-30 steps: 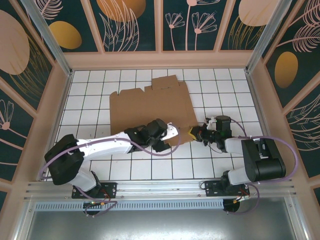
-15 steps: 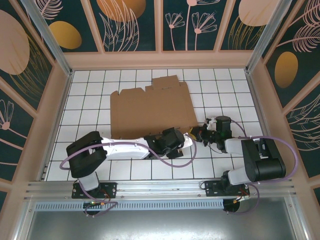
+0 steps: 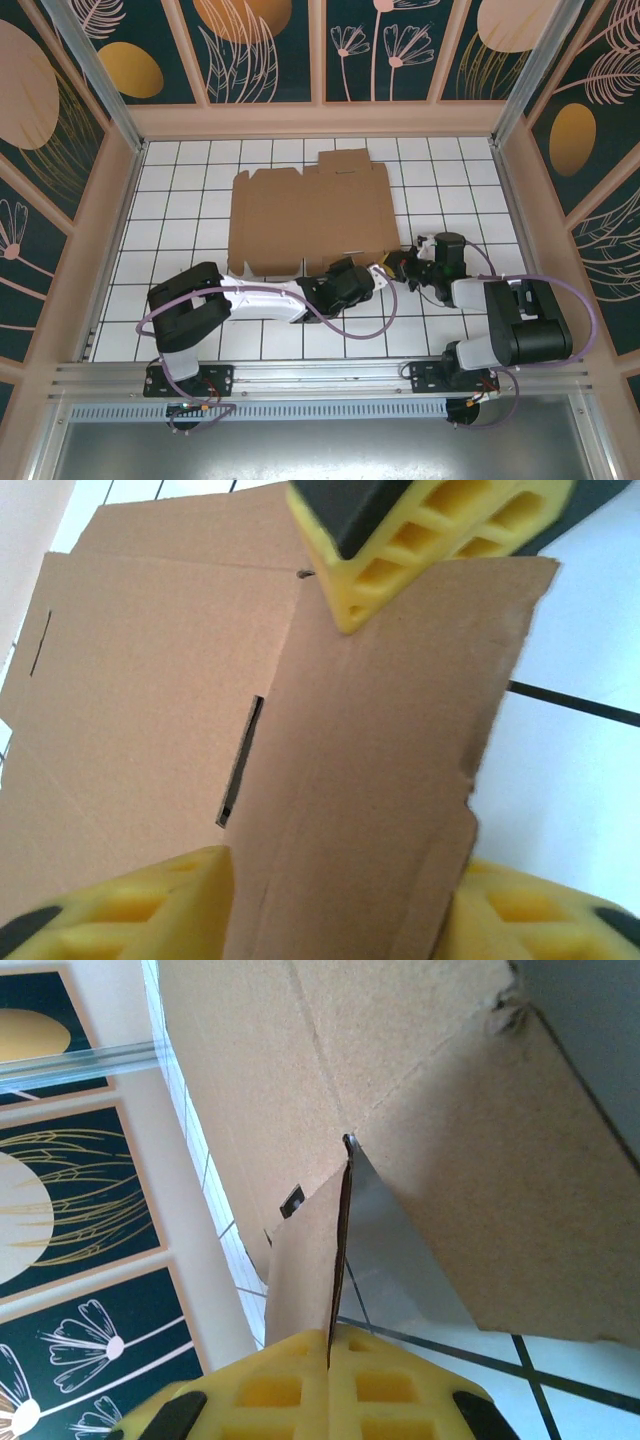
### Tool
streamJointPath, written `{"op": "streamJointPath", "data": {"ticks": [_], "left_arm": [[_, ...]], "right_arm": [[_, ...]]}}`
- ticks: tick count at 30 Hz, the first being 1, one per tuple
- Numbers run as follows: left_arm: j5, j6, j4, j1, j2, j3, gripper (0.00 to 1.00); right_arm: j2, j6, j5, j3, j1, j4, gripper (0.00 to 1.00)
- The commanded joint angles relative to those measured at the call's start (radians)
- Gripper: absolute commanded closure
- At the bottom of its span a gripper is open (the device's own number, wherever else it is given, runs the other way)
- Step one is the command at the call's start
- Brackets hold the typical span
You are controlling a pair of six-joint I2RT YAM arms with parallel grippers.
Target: Fold the paper box
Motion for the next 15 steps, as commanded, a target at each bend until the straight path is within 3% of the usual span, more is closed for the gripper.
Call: {"op": "streamJointPath", "data": {"ticks": [1,8,13,15], "left_arm": [[-0.067,0.003,0.046,0.009,0.021,-0.013,0.64],[-0.121,0.007,0.064,0.008,0.013,-0.024,0.99],[-0.171,0.017,0.072,0.009,-0.01,-0.029,1.0],[-0.181,0.021,0.076,0.009,-0.023,-0.033,1.0]], "right_arm": [[-0.024,0.012,-0.018,-0.015,-0.005,0.007,1.0],[-0.041,0.024,-0.021,-0.017,-0.008,0.004,1.0],[-0.115,0.027,-0.013,-0.004,-0.013,-0.05,0.94],[-0.16,0.011,-0.002,0.012,-0.016,-0.102,0.86]]}}
